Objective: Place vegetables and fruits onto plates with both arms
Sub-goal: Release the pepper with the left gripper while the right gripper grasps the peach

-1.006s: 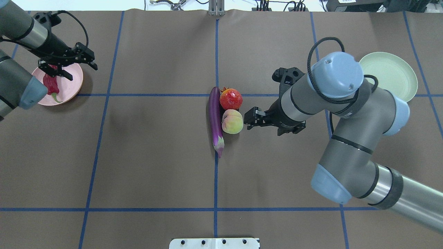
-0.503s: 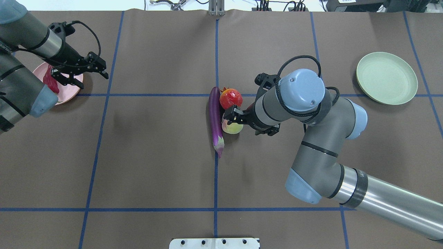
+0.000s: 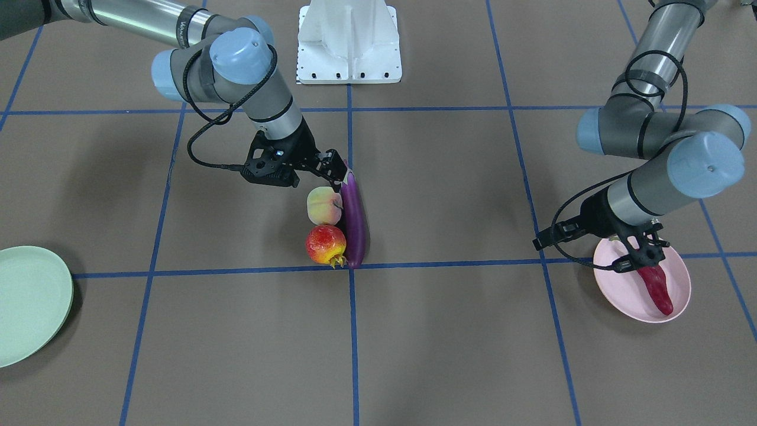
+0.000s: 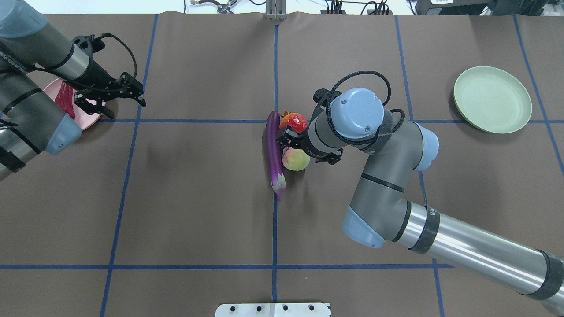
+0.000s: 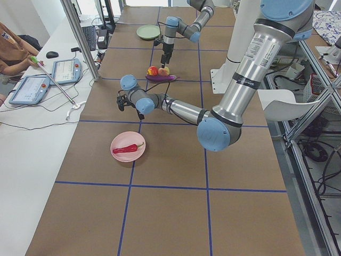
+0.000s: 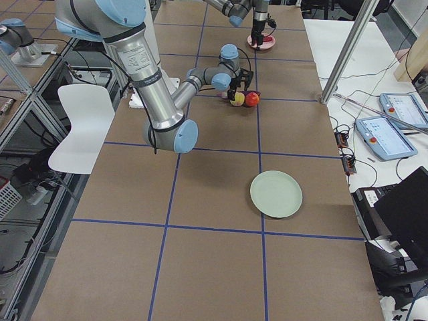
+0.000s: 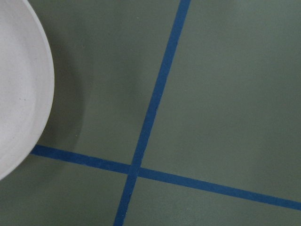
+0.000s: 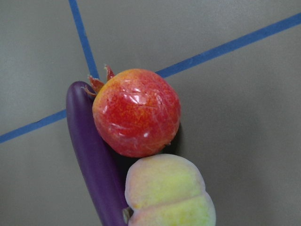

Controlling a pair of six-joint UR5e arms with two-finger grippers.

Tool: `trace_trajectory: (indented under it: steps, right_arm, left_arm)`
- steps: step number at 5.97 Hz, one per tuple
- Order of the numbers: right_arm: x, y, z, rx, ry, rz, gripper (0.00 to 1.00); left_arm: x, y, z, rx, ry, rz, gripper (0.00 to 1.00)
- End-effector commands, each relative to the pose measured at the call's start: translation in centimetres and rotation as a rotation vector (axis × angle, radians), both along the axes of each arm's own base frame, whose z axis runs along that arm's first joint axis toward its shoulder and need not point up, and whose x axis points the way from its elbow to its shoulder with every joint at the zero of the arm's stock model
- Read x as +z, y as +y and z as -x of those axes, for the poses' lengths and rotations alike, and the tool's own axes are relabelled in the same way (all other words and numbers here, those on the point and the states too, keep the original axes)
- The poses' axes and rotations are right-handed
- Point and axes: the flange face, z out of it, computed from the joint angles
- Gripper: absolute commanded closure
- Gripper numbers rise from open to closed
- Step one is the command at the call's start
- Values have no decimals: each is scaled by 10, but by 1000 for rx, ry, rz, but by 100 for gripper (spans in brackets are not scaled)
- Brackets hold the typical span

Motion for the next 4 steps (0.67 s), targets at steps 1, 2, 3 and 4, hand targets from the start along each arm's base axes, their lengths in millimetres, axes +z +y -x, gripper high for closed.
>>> trace_trajectory:
  steps: [1,2,3,4]
  right_arm:
    - [6,-5,18,3,4,-4,0]
    - [10,-4,24,1,-4,-3,0]
    - [13,4,31,-8,0,3,0]
    - [14,5,32,-7,2,2,1]
  left_arm:
    - [-1,1,-2,0,0,3,0]
    - [-1,1,-2,-1,0,4,0]
    - [-1,1,-2,-7,0,13,0]
    - [-1,1,-2,-8,0,15,0]
